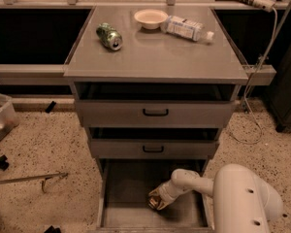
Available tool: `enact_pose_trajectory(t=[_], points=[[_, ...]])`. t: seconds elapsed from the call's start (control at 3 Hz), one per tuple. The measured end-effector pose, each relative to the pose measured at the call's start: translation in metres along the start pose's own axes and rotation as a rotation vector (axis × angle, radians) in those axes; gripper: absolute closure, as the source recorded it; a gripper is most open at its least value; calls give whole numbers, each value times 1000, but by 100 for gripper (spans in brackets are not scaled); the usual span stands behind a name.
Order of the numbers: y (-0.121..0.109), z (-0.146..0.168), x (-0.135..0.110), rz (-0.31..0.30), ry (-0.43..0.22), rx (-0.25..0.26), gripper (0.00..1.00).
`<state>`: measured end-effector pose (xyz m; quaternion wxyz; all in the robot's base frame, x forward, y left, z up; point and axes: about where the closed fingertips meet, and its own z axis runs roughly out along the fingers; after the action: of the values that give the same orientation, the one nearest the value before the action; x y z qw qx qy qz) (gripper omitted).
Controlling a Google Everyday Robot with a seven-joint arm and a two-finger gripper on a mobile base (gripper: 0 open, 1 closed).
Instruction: Pick orange can from bottom drawer and place on counter
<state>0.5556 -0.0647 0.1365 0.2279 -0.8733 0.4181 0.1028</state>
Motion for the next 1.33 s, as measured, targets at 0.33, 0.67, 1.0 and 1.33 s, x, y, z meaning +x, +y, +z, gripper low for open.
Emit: enact_pose_trajectory(t=[0.33, 0.67, 1.0, 1.33], points=[[0, 0, 0, 0, 0, 0, 89], [10, -17, -13, -3, 0, 72, 100], [5, -76, -28, -20, 58, 276, 100], [14, -146, -41, -44, 156, 458, 100]])
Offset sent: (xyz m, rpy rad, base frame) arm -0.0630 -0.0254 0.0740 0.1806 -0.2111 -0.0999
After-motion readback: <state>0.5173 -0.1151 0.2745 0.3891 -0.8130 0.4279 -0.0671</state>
